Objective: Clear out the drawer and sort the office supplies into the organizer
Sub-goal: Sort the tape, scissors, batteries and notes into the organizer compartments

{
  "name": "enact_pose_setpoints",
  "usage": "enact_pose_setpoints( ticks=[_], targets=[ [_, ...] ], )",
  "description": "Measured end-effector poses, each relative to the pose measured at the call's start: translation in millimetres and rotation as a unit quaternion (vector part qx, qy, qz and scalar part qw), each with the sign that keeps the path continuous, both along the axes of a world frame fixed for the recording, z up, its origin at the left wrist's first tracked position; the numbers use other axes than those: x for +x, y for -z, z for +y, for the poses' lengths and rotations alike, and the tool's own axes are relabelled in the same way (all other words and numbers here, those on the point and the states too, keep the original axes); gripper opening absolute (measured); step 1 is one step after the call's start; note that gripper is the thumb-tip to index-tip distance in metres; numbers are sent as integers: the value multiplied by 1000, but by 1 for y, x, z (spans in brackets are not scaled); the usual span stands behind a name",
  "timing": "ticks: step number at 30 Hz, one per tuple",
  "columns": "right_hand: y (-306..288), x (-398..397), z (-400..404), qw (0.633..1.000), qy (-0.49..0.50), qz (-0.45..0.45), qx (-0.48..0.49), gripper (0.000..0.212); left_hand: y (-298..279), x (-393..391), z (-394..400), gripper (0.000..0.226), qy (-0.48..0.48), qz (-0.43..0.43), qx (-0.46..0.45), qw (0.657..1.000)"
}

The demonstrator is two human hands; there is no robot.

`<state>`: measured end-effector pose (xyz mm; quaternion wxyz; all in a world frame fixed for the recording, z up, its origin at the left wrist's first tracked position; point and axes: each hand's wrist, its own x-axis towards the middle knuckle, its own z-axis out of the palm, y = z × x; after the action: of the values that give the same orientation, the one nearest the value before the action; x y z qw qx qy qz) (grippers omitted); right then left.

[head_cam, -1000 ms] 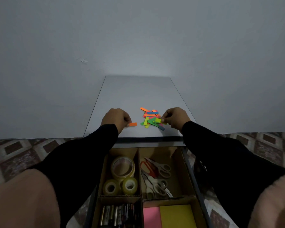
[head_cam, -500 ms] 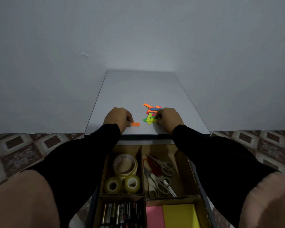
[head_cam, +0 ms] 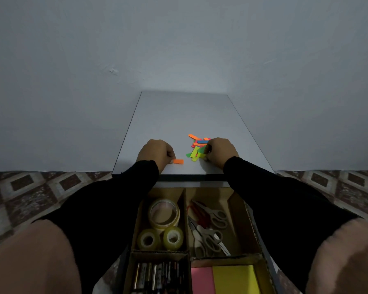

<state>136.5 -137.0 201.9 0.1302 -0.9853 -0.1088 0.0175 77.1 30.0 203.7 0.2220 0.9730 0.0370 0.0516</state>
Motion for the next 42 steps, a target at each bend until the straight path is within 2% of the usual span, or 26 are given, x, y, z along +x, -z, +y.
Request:
enact_pose_setpoints(
  ticks=[3, 10, 18, 22, 26, 29, 37, 42],
  targets=[
    [1, 1, 0, 1000, 8, -2, 7, 28, 1, 1, 1, 17, 0, 0, -1, 1000],
    [-1, 2, -3, 999, -2, -17, 44, 20, 1, 0, 0, 19, -5, 1, -23, 1000],
    [3, -2, 1, 998, -29, -33, -38, 23, 4, 1, 2, 16, -43, -23, -102, 994],
    [4, -3, 1, 998, -29, -38, -37, 22, 6, -1, 2, 13, -55, -33, -173, 983],
    [-4, 3, -3, 1000, -17, -25, 9, 19, 6, -1, 6, 10, -81, -16, -285, 955],
    [-4, 3, -5, 999, -27, -28, 4, 19, 5, 2, 6, 11, -104, -11, -363, 926],
    [-2, 1, -7, 995, -92, -25, 13, 15, 6, 6, 4, 15, -108, 8, -455, 884],
    [-10, -1, -11, 990, -129, -39, 41, 22, 2, 7, -4, 18, -105, 56, -542, 832]
  ],
)
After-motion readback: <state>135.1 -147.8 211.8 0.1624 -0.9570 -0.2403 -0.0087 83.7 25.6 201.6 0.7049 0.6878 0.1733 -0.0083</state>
